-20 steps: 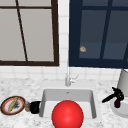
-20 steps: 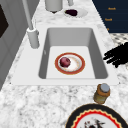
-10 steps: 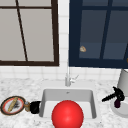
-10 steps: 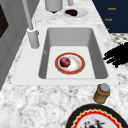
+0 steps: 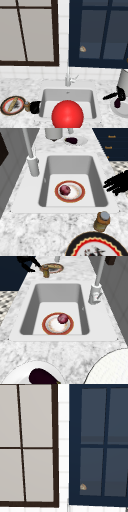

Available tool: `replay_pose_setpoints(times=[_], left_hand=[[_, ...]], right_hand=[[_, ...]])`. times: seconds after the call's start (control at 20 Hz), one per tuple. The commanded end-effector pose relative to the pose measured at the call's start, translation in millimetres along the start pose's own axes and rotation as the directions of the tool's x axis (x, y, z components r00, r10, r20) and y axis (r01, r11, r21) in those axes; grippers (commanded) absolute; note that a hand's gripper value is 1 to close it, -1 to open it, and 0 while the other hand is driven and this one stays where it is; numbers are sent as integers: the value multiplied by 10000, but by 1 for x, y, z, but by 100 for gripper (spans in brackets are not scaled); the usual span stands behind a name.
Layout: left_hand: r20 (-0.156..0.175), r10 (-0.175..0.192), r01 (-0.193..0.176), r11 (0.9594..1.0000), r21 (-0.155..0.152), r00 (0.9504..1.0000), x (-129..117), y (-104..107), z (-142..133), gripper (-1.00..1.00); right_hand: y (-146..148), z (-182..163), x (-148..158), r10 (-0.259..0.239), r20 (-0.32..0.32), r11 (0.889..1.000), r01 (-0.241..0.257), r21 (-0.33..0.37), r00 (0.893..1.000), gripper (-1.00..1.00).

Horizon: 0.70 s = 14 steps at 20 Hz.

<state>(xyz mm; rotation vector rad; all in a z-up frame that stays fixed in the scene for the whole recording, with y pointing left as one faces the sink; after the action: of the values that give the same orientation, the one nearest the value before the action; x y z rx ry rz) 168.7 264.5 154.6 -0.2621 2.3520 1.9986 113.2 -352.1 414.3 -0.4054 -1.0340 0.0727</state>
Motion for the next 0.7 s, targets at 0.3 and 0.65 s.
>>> replay_pose_setpoints(times=[0.3, 0.65], left_hand=[[0, 0, 0, 10000, 0, 10000, 0, 0, 0, 0], [0, 0, 0, 10000, 0, 10000, 0, 0, 0, 0]], right_hand=[[-3, -1, 13, -1721, 285, 9665, 1744, -1886, 9847, -100], [-16, 8, 34, -2247, 302, 9384, 2246, -2626, 9740, -100]])
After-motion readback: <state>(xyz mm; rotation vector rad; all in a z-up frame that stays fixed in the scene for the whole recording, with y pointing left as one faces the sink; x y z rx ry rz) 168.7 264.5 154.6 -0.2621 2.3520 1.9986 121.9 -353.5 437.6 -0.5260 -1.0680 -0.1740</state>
